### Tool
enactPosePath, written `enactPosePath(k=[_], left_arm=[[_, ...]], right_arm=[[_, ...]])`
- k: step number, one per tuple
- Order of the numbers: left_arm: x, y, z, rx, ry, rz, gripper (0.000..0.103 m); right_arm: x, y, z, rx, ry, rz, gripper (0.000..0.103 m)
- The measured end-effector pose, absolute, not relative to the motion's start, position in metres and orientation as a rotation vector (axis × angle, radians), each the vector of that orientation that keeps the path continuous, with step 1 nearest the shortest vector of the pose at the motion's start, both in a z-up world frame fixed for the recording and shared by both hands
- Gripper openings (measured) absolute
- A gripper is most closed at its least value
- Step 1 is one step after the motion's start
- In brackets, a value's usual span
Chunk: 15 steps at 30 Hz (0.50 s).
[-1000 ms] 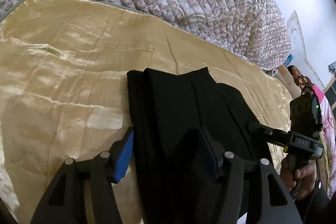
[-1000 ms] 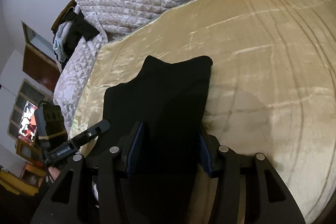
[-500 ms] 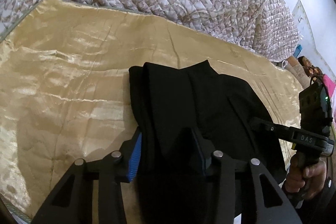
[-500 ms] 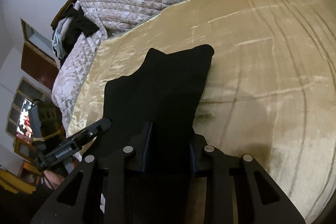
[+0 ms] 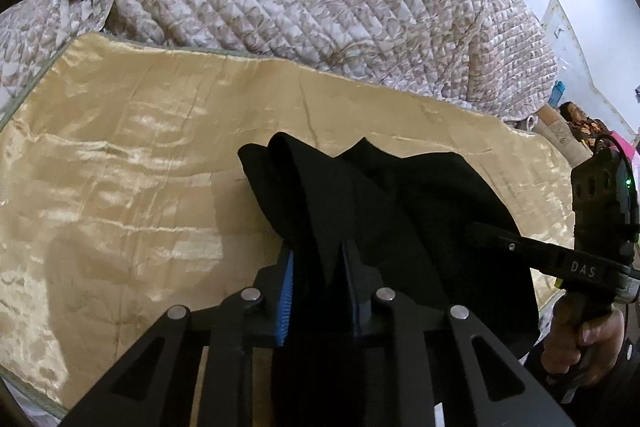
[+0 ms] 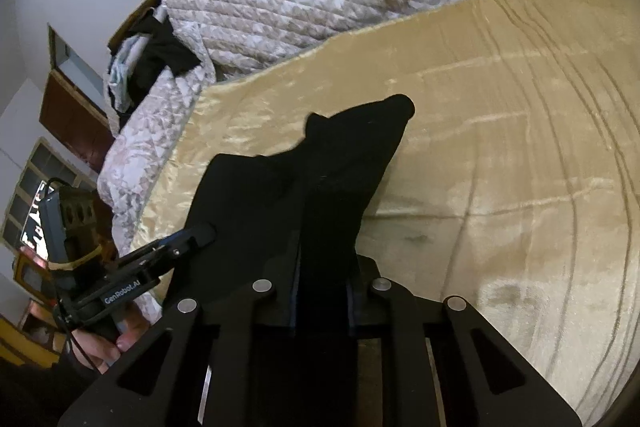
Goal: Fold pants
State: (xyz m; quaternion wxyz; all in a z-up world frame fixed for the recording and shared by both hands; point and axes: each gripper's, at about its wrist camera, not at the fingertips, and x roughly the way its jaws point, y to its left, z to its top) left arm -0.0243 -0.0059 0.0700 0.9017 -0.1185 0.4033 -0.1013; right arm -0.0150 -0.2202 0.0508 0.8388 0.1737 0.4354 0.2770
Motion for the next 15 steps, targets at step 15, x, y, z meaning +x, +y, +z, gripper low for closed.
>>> enactPosePath(k=[15], left_arm=[[0.063, 0.009, 0.105, -0.17, 0.783, -0.212, 0.023]], right_arm=[[0.049, -0.197, 0.096, 0.347, 0.869, 0.601, 0.016]])
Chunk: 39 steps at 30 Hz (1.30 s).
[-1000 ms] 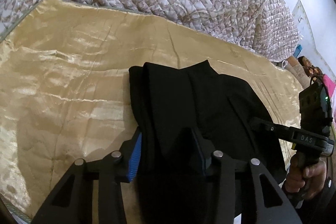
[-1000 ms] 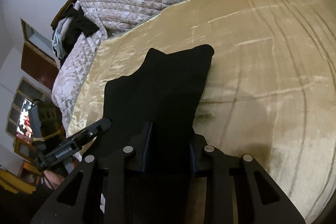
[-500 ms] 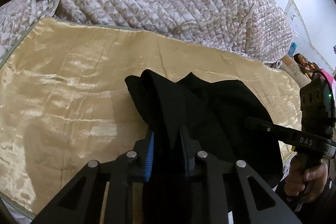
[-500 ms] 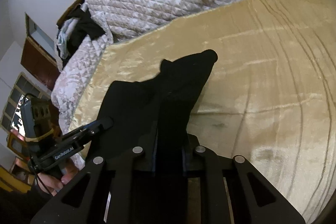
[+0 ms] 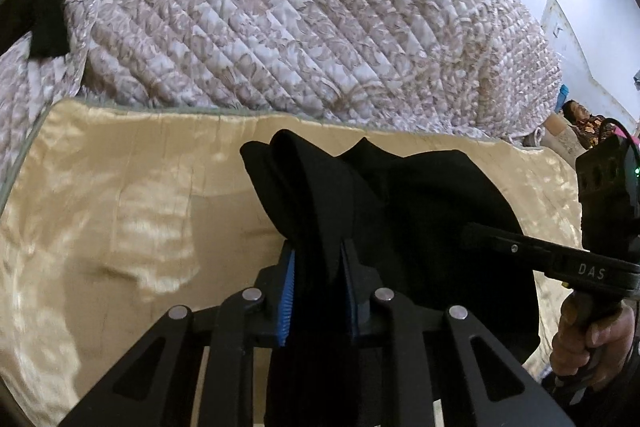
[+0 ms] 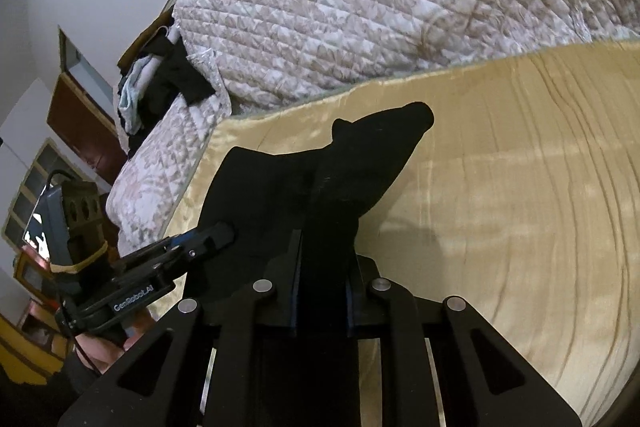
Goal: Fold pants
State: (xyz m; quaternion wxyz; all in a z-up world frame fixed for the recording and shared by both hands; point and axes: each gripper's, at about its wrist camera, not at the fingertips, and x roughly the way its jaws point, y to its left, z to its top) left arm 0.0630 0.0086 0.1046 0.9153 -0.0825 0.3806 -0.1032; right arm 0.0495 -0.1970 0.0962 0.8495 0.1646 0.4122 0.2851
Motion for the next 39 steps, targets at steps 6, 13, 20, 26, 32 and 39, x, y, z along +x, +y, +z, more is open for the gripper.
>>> enactPosePath(k=[6, 13, 20, 26, 32, 39], left_arm=[[0.097, 0.023, 0.082, -0.192, 0.803, -0.204, 0.023], [0.117, 0.039, 0.048, -0.227, 0.859, -0.184, 0.032], [0.099, 0.04, 0.058, -0.21, 0.841, -0.109, 0.034], [0.055, 0.028, 0.082, -0.17, 0.748, -0.126, 0.034], [0.033, 0.009, 0.049, -0.091, 0.838, -0.135, 0.033], [0.032, 0.014, 0.049, -0.104, 0.836, -0.131, 0.034]], right_arm=[[0.096, -0.193, 0.084, 0.355, 0.887, 0.599, 0.016], [0.131, -0.196, 0.044, 0.339, 0.964, 0.552, 0.017], [0.129, -0.217, 0.046, 0.294, 0.961, 0.423, 0.028], [0.085, -0.198, 0.076, 0.149, 0.85, 0.448, 0.028], [0.045, -0.157, 0.052, -0.084, 0.905, 0.529, 0.023], [0.037, -0.151, 0.047, -0.21, 0.894, 0.537, 0.023]])
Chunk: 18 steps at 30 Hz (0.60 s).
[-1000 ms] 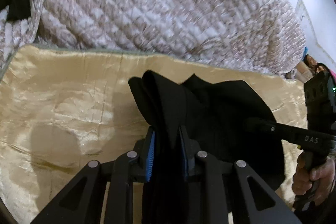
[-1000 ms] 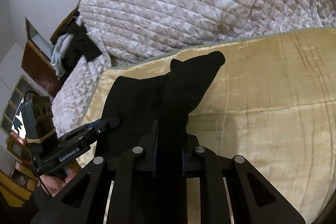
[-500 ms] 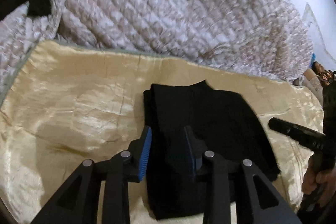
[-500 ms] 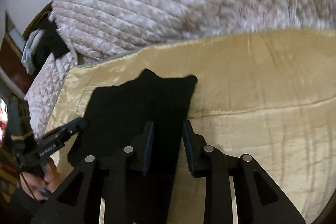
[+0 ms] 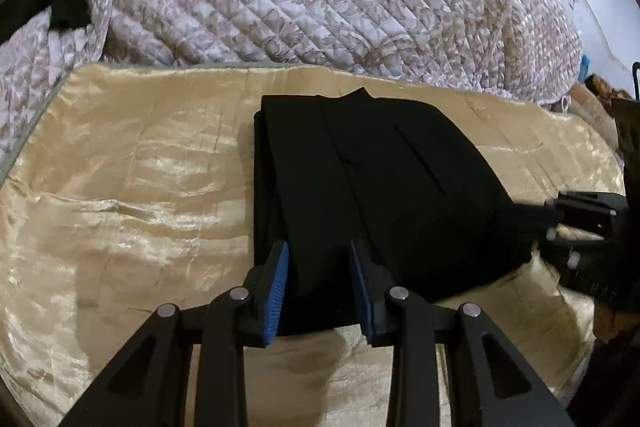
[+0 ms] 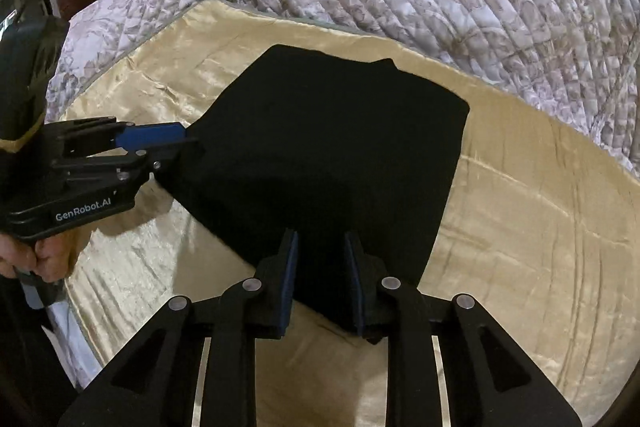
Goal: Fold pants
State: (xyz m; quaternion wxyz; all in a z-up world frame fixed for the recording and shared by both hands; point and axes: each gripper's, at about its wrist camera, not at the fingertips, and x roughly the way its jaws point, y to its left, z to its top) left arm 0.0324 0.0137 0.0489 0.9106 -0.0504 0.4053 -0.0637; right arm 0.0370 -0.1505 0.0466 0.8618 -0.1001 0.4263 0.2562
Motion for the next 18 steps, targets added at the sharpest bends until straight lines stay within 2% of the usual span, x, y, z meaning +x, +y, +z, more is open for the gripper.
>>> enactPosePath(k=[5, 11, 18], left_arm=[[0.054, 0.016, 0.068, -0.099, 0.797, -0.135, 0.033], [0.115, 0.019, 0.055, -0.081, 0.835, -0.142, 0.033], [0.145, 0.019, 0.058, -0.07, 0.807, -0.118, 0.033]], right_arm=[[0.061, -0.164, 0.067, -0.093, 0.811, 0.516, 0.025], [0.113, -0.168, 0.031, -0.029, 0.961, 0.443, 0.025], [0.131, -0.175, 0.053, 0.046, 0.854, 0.444, 0.025]])
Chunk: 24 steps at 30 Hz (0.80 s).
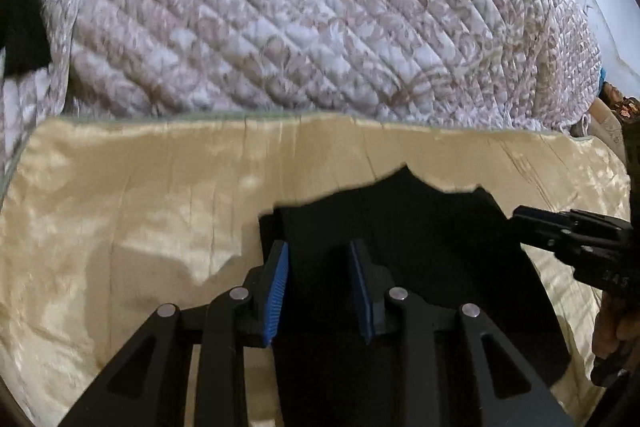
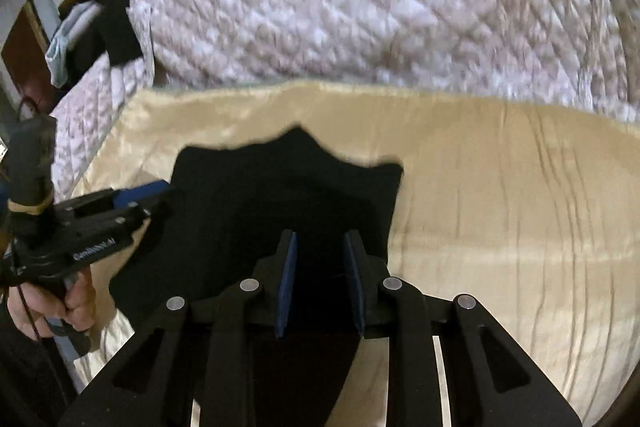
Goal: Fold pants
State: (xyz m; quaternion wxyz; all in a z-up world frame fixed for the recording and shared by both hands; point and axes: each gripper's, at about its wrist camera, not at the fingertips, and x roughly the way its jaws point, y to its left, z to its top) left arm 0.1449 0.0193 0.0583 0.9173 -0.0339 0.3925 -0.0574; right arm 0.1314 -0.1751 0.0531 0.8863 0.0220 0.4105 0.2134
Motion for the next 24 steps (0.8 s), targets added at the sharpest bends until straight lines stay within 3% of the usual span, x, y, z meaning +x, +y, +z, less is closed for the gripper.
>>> enactPosePath(k=[8, 24], left_arm=[[0.16, 0.028, 0.039, -0.101, 0.835, -0.103, 0.036], [0.109, 0.027, 0.074, -0.048, 0.771, -0.015, 0.035]], right_arm=[[0.172, -0.179, 0.021, 0.077, 0.944, 0.409, 0.024], [0.117, -0.167, 0.056, 0.048, 0.853, 0.454, 0.025]])
